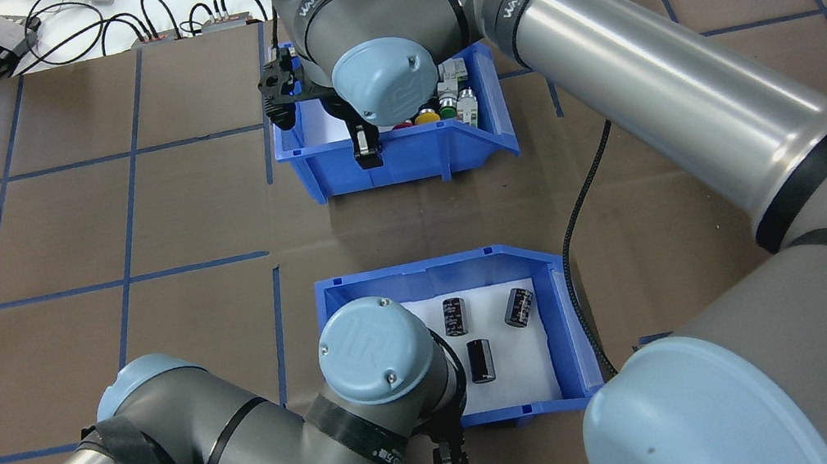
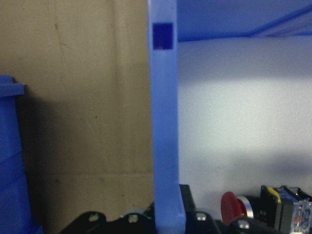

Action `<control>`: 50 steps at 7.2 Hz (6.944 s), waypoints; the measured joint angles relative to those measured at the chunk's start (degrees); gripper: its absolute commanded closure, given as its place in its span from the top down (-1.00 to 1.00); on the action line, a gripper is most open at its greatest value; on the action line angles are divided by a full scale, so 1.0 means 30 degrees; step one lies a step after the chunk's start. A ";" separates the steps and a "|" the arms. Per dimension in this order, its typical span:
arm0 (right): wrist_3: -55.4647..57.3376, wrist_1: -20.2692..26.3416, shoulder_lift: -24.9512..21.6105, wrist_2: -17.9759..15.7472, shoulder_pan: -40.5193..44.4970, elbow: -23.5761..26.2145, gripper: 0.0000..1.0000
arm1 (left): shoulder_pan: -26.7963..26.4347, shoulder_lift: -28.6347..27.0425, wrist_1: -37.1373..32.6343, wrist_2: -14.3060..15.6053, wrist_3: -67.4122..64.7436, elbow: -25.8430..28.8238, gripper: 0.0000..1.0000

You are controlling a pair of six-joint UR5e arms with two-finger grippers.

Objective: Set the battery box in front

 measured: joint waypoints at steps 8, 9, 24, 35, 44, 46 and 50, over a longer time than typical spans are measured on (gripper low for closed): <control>-1.0296 0.0311 -0.6493 -0.0148 -0.8980 0.4608 -0.92 | 0.6264 0.6002 -0.5598 0.0607 0.9484 0.0067 -1.00; -1.1768 0.0346 -0.7503 -0.0160 -1.0173 0.5805 -0.92 | 0.8237 0.6270 -0.6319 0.0576 1.1135 0.0226 -1.00; -1.4489 -0.0678 -1.5524 -0.0766 -1.4423 1.6460 -0.89 | 0.5482 -1.1590 -0.5351 -0.0766 0.7714 1.8533 1.00; -0.4483 -0.3216 -1.5718 -0.0859 -0.4185 1.9379 -0.89 | 1.0629 -0.4599 -1.4797 0.3614 2.9688 1.8173 1.00; 0.1564 -0.8237 -1.2200 -0.0811 0.2096 1.9267 -0.61 | 1.0903 0.0317 -1.4795 0.0822 4.3849 1.3898 1.00; 0.1806 -0.8413 -1.2004 -0.0768 0.2182 1.9222 0.99 | 1.0912 0.0428 -1.4463 0.0818 4.3874 1.3842 1.00; 0.2100 -0.7176 -1.2179 -0.0828 0.2051 1.8045 1.00 | 1.0931 0.0444 -1.4411 0.0853 4.3872 1.3809 1.00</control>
